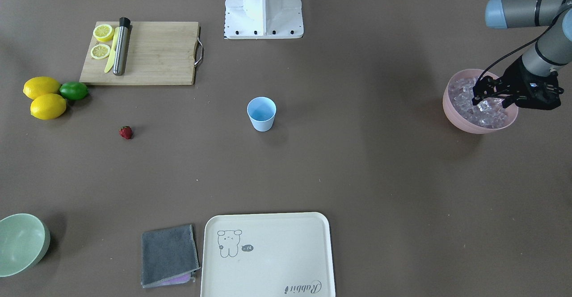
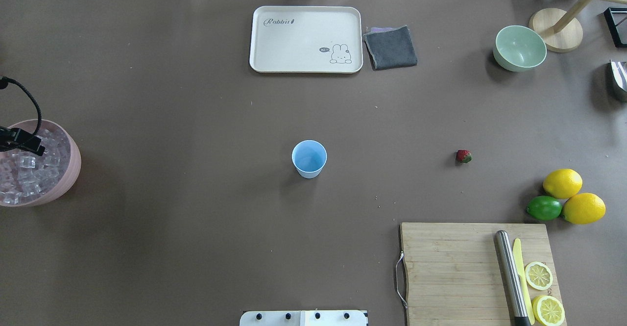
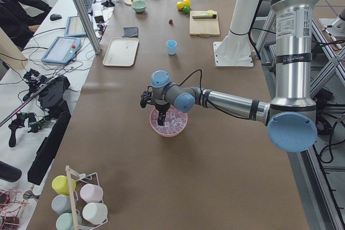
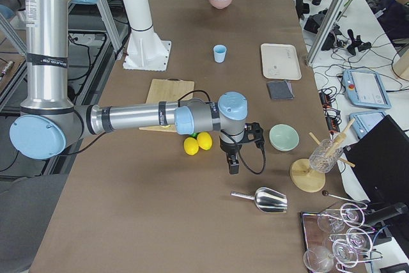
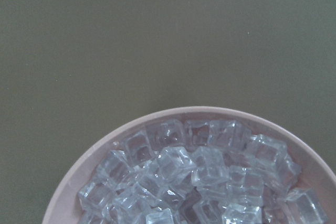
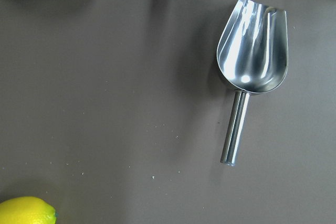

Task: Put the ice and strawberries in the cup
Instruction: 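Lower the open left gripper down into the ice cubes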

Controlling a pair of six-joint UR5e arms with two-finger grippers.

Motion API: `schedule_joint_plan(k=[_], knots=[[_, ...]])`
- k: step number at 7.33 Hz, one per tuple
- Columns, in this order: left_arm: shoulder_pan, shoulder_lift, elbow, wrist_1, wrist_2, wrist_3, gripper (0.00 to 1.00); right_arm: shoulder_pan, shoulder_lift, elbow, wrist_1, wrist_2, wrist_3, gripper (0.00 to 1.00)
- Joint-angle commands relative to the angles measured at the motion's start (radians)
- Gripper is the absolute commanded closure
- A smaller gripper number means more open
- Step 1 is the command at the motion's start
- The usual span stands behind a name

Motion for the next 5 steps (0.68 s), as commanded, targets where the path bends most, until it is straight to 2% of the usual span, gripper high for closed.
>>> schedule_joint_plan(k=[1,2,5], knots=[[0.001,-0.001,0.008,0.001,0.001,0.026,0.21,0.000,-0.001,0.000,0.000,0.000,0.000,0.00],[0.001,-0.001,0.011,0.001,0.000,0.027,0.02,0.000,-0.001,0.000,0.000,0.000,0.000,0.00],[0.001,-0.001,0.024,-0.001,-0.004,0.018,0.02,0.000,0.000,0.000,0.000,0.000,0.000,0.00]])
